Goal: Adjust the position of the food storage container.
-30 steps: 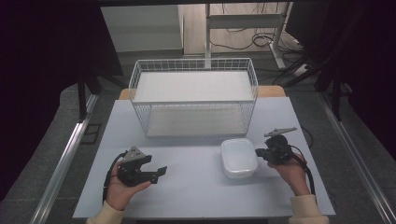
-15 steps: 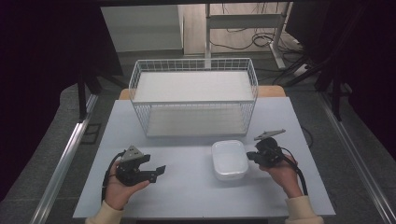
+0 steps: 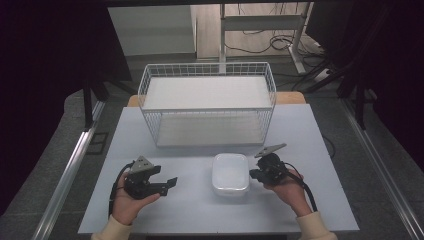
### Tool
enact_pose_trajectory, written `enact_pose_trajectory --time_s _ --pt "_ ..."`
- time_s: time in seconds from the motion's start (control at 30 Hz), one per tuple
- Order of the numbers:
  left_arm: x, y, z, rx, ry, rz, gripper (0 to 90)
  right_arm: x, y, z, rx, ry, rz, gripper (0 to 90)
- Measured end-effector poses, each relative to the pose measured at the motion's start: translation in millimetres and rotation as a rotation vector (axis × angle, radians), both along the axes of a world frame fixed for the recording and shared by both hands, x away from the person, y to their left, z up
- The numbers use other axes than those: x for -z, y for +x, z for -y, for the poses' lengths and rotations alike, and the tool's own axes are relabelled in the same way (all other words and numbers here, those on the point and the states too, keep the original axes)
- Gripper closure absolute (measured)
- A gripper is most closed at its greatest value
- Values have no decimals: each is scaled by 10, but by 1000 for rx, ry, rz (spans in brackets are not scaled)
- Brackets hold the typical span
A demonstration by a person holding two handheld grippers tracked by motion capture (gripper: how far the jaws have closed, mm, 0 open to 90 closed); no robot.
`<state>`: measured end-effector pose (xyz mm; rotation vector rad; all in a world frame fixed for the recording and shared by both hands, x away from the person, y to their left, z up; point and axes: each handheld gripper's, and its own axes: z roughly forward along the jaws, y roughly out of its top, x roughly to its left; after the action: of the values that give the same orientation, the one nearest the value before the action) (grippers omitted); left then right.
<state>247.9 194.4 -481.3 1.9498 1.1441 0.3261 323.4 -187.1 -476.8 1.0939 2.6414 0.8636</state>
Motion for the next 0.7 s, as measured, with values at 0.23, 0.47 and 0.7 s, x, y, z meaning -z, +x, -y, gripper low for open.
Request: enact_pose_trajectory --time_s 0.23,0.47,0.7 --pt "0 -3 13 -1 2 -2 233 45 -46 -185 -29 -8 46 890" --pt "5 0 21 1 -2 -5 233 65 -58 -360 -55 -2 88 890" --pt "12 6 15 2 -5 -9 233 92 -84 -561 -92 -7 103 890"
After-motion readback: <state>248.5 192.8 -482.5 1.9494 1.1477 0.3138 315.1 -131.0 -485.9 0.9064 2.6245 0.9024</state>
